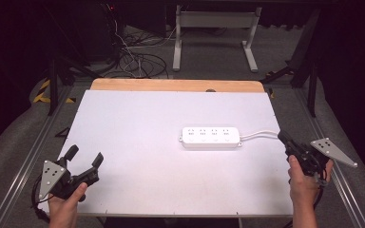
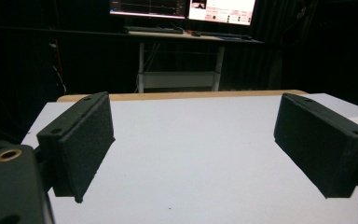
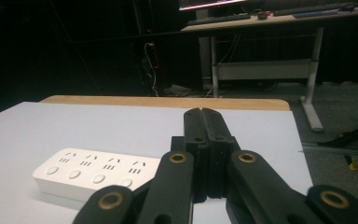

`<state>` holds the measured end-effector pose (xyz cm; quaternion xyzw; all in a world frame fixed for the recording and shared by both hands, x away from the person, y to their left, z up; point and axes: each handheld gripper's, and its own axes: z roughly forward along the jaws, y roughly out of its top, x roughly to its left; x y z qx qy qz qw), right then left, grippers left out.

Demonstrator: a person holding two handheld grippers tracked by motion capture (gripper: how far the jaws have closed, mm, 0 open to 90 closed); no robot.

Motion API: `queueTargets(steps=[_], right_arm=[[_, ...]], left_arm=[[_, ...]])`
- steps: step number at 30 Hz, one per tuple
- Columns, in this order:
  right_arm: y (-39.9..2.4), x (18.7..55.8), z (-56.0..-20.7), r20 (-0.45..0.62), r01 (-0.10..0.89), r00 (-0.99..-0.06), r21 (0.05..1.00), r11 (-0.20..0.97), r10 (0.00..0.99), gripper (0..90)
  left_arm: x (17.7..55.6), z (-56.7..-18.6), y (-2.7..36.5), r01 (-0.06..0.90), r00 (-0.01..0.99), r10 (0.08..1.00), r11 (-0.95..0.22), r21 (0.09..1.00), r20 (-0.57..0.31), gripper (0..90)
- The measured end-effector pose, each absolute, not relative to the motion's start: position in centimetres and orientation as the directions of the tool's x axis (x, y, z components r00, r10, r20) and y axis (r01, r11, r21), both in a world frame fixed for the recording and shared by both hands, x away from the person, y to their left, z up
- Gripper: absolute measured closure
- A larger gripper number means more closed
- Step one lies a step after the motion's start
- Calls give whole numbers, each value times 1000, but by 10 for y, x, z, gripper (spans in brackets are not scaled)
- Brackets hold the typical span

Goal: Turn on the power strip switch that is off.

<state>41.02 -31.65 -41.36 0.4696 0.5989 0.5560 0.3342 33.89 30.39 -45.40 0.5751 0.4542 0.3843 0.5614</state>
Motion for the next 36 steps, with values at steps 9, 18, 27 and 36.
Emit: queueTargets(steps=[9,18,27,36], right_arm=[[-311,415,-418,88,182,-325,983,-29,942,693],[-311,421,-422,49,169,-295,986,1,954,211],[-302,430,-432,-27,112,-222,992,53,975,39],[-300,431,-436,-9,136,-258,990,46,966,69]], left_arm=[[338,-454,305,93,284,956,48,995,-72,124],[338,-455,306,94,287,955,46,995,-71,122],[339,-454,304,92,292,954,41,995,-67,121],[342,-455,302,96,301,952,37,995,-64,121]])
